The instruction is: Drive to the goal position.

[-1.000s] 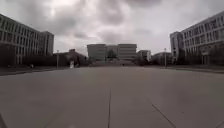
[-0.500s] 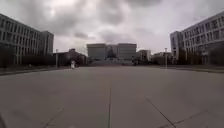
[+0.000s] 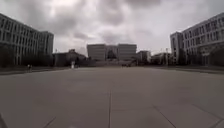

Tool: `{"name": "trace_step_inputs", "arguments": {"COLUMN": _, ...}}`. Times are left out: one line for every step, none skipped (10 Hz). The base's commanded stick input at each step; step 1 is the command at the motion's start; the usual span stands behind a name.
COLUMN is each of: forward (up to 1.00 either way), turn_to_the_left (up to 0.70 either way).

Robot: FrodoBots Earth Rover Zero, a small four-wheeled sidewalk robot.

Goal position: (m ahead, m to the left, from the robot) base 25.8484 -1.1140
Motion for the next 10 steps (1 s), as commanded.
{"name": "trace_step_inputs", "arguments": {"forward": 0.70, "turn_to_the_left": 0.00}}
{"name": "trace_step_inputs", "arguments": {"forward": 0.70, "turn_to_the_left": 0.00}}
{"name": "trace_step_inputs", "arguments": {"forward": 0.70, "turn_to_the_left": 0.00}}
{"name": "trace_step_inputs", "arguments": {"forward": 0.70, "turn_to_the_left": 0.00}}
{"name": "trace_step_inputs", "arguments": {"forward": 0.70, "turn_to_the_left": 0.00}}
{"name": "trace_step_inputs", "arguments": {"forward": 0.70, "turn_to_the_left": 0.00}}
{"name": "trace_step_inputs", "arguments": {"forward": 0.70, "turn_to_the_left": 0.00}}
{"name": "trace_step_inputs", "arguments": {"forward": 0.70, "turn_to_the_left": 0.00}}
{"name": "trace_step_inputs", "arguments": {"forward": 0.70, "turn_to_the_left": 0.00}}
{"name": "trace_step_inputs", "arguments": {"forward": 0.70, "turn_to_the_left": 0.00}}
